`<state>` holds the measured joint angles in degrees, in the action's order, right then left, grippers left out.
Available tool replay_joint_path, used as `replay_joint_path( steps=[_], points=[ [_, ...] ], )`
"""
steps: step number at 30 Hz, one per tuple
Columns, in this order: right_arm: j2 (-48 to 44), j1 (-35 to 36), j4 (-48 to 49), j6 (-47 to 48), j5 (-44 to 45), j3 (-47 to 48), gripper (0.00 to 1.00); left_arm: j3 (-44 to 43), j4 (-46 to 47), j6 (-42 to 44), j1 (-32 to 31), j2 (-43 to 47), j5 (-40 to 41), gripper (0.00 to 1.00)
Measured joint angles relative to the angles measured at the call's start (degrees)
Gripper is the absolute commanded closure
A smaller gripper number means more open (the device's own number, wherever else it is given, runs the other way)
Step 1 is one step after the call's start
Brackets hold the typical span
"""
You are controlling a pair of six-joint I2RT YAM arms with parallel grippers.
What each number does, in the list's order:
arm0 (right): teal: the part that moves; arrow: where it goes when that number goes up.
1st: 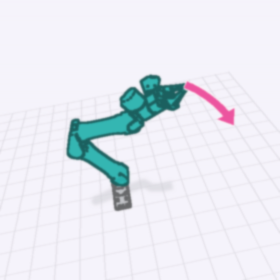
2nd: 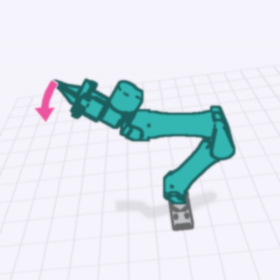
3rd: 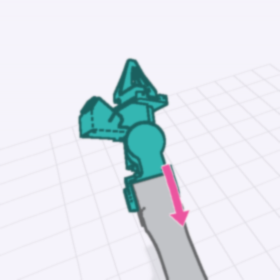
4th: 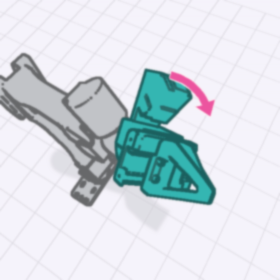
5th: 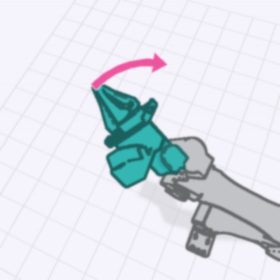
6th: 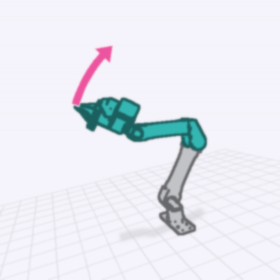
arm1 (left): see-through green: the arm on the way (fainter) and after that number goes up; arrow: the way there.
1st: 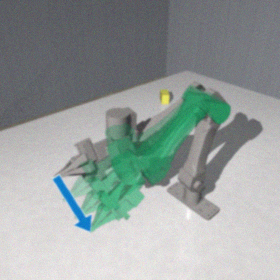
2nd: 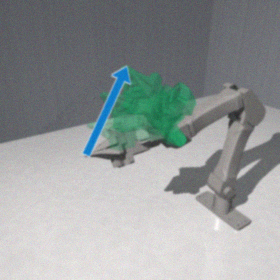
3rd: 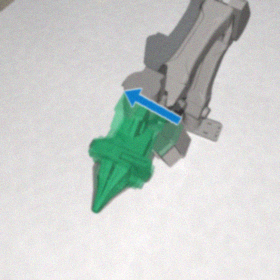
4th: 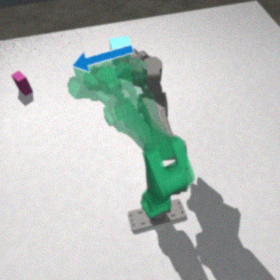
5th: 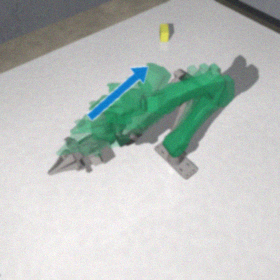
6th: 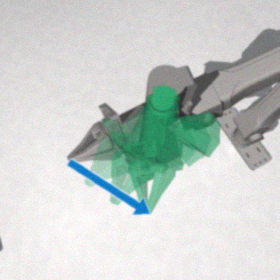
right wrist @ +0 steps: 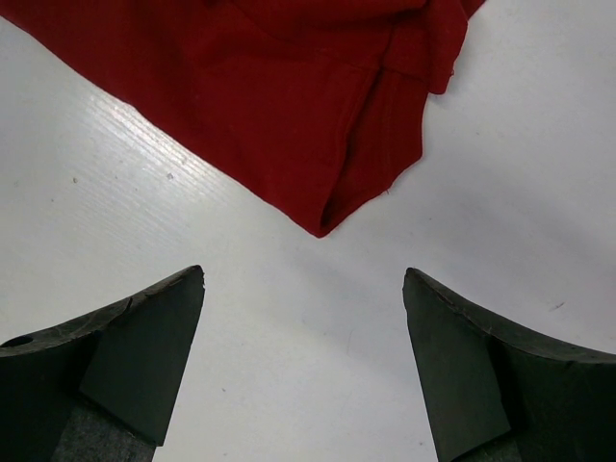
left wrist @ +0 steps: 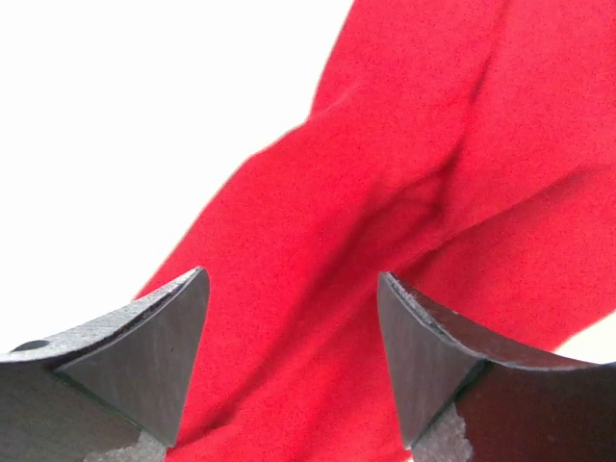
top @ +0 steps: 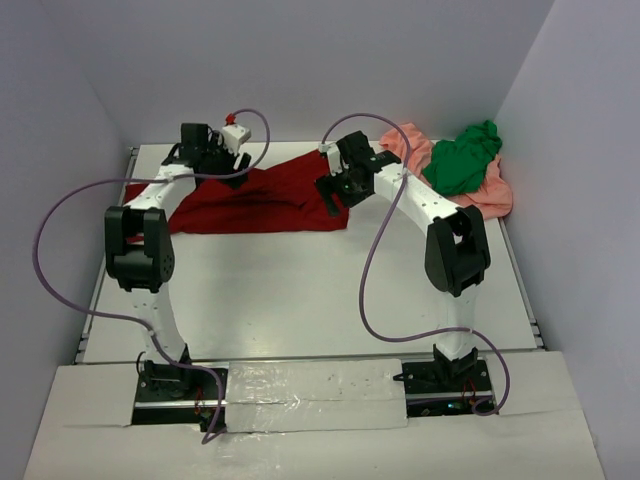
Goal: Fold and stack the t-shirts
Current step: Fold the tshirt
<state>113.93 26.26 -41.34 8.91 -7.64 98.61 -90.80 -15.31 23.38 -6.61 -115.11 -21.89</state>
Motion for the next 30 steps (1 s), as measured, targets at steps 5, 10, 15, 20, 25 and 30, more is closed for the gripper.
replay_joint_path(
  steps=[5, 10, 15, 20, 25, 30],
  points=[
    [0.00, 0.02, 0.02, 0.39, 0.02, -0.02, 0.09, -20.74, -12.63, 14.53, 0.09, -9.53, 4.59, 0.19],
    [0.00, 0.02, 0.20, 1.03, 0.20, -0.74, 0.09, -30.51, -25.49, 25.07, 1.16, -17.84, 8.41, 0.19],
    [0.00, 0.00, 0.17, 1.25, 0.61, -0.92, 0.09, -27.96, -35.60, 30.21, 1.29, -19.63, 11.08, 0.19],
    [0.00, 0.00, 0.15, 1.25, 0.55, -0.92, 0.09, -21.64, -39.10, 32.41, 0.70, -16.76, 11.21, 0.20],
    [0.00, 0.02, 0.17, 1.25, 0.44, -0.92, 0.09, -17.03, -38.91, 32.98, -0.13, -13.35, 11.50, 0.20],
    [0.00, 0.02, 0.20, 1.25, 0.44, -1.25, 0.09, -15.13, -34.86, 32.68, -0.81, -12.72, 11.74, 0.20]
  ],
)
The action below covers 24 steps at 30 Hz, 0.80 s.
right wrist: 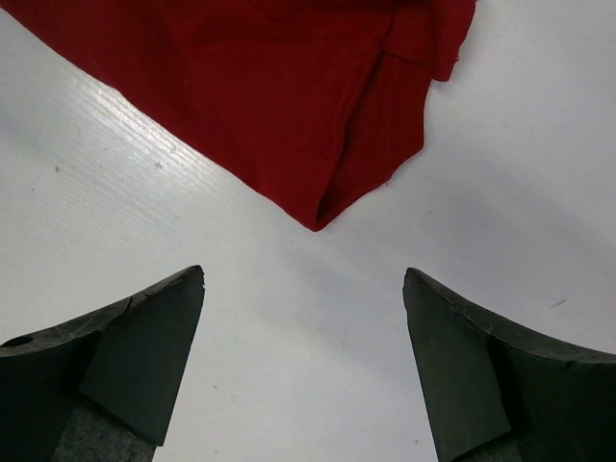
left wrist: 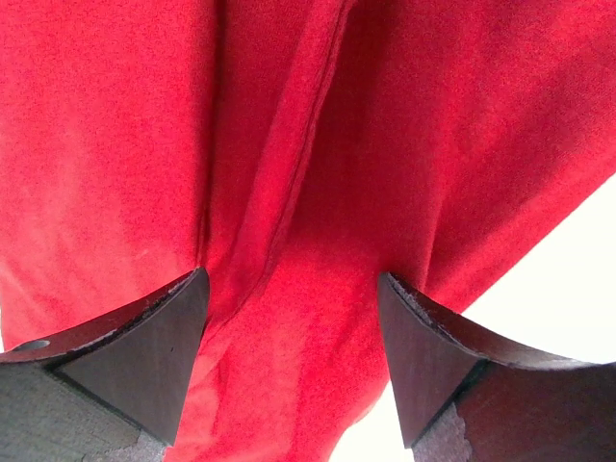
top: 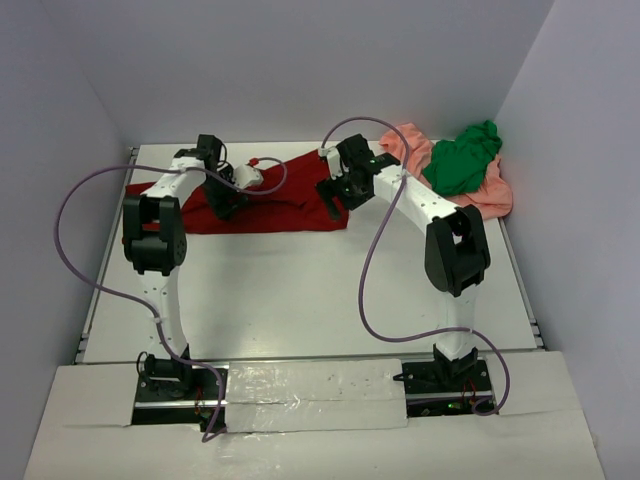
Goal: Fold and stack the t-shirts
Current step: Fold the tshirt
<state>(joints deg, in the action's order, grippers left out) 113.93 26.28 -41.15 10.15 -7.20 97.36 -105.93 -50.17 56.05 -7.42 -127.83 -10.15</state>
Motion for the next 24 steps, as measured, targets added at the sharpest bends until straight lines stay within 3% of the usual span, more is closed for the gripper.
replay_joint_path(
  steps=[5, 18, 21, 24],
  points=[
    [0.00, 0.00, -0.04, 0.04, 0.00, -0.42, 0.09, 4.11, 5.53, -0.35, -0.68, 0.63, 1.18, 0.21],
    [0.00, 0.00, -0.02, 0.20, -0.50, -0.42, 0.10, 4.35, 17.88, -2.64, -1.18, 0.63, 2.89, 0.28],
    [0.00, -0.02, -0.02, 0.22, -0.46, -0.42, 0.10, 4.35, 19.08, -3.19, -1.18, 0.63, 2.89, 0.38],
    [0.00, -0.02, 0.00, 0.22, -0.39, -0.42, 0.10, 4.35, 19.80, -3.65, -1.18, 0.63, 2.86, 0.57]
  ],
)
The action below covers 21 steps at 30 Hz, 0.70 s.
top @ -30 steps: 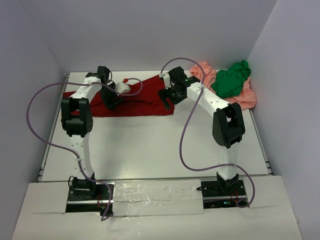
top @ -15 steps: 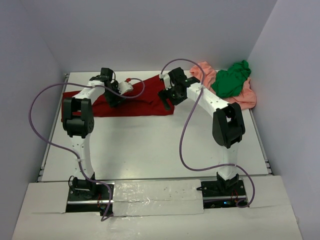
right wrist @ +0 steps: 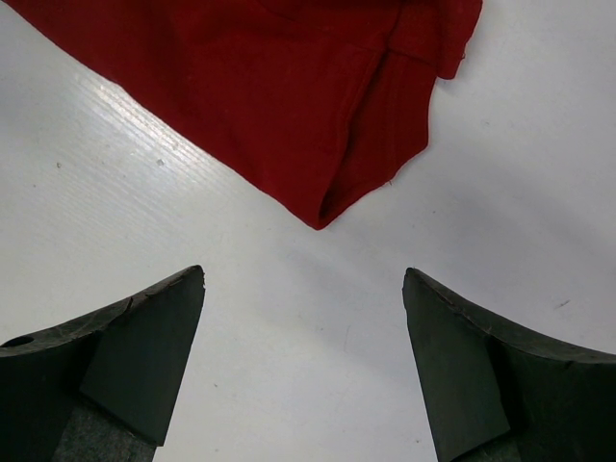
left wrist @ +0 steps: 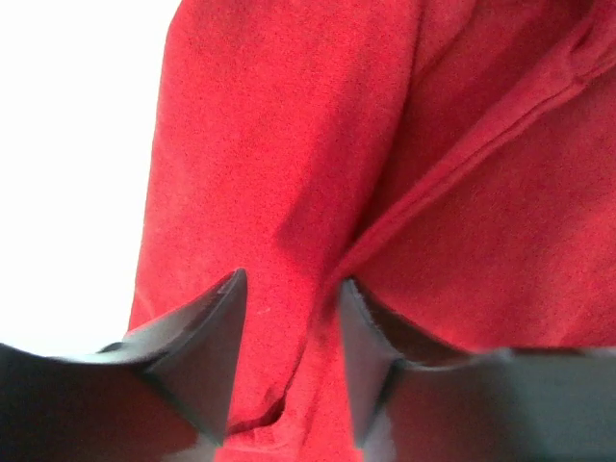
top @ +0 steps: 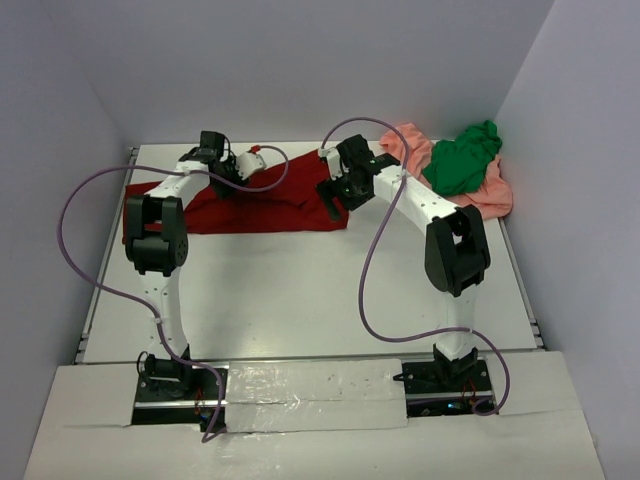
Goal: Fold and stack the t-shirts
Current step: Fold the tshirt
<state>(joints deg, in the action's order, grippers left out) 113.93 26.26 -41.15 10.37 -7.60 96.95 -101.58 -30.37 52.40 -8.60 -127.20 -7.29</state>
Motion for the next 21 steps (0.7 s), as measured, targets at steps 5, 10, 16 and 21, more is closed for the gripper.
replay_joint_path(
  steps=[5, 10, 16, 21],
  points=[
    [0.00, 0.02, 0.00, 0.11, 0.33, 0.00, 0.10, -0.04, -0.59, -0.96, -0.04, -0.13, -0.28, 0.81],
    [0.00, 0.00, -0.02, 0.20, 0.66, 0.00, 0.10, -0.13, -2.47, -1.38, -0.15, -0.57, -0.46, 0.93],
    [0.00, 0.00, -0.02, 0.20, 0.63, 0.00, 0.10, -0.13, -2.82, -2.03, -0.31, -1.46, -0.44, 0.98],
    [0.00, 0.02, 0.00, 0.20, 0.63, 0.00, 0.10, -0.13, -2.69, -2.36, -0.35, -1.73, -0.46, 0.99]
  ],
)
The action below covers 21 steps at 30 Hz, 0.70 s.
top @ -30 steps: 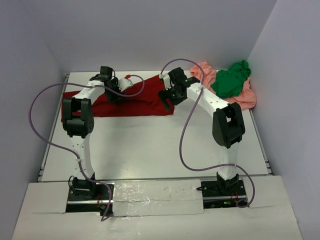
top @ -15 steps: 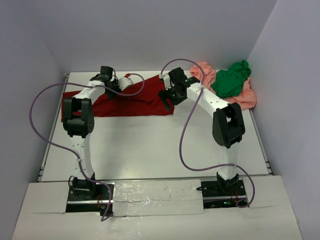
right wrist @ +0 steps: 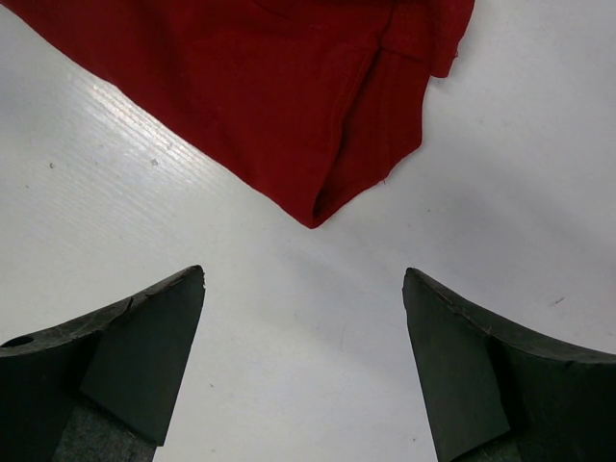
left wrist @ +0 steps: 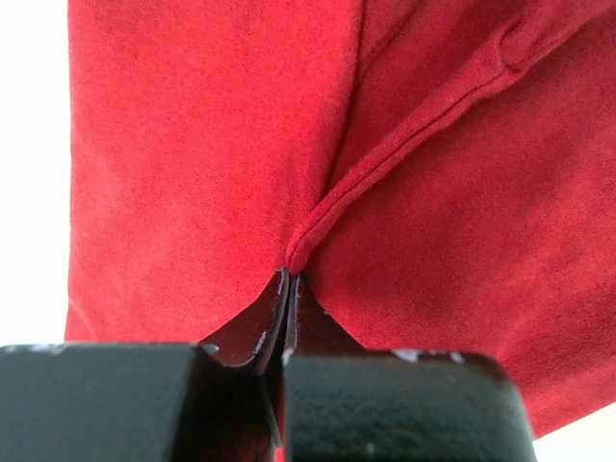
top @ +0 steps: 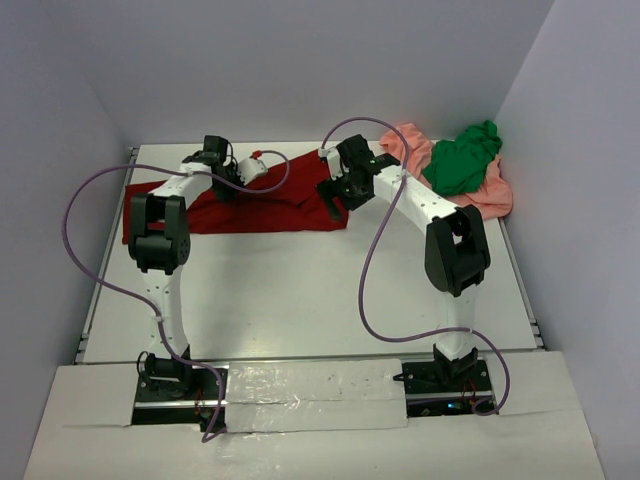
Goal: Fold and stack the t-shirts
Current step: Fold the tshirt
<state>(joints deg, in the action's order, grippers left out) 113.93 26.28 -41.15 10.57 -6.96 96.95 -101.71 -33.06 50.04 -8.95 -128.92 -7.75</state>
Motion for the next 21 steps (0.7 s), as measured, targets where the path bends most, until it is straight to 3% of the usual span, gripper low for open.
replay_joint_path(
  steps=[17, 20, 21],
  points=[
    [0.00, 0.00, -0.02, 0.04, -0.24, 0.00, 0.10, -5.38, 3.15, -0.26, -1.16, -0.66, 0.42, 0.98],
    [0.00, 0.00, -0.02, 0.24, -0.24, 0.00, 0.10, -5.66, 4.26, 0.13, -1.18, -1.57, 0.72, 0.36],
    [0.00, 0.00, -0.02, 0.35, -0.24, 0.00, 0.10, -5.73, 4.61, 0.33, -1.18, -2.05, 0.92, 0.01]
  ],
)
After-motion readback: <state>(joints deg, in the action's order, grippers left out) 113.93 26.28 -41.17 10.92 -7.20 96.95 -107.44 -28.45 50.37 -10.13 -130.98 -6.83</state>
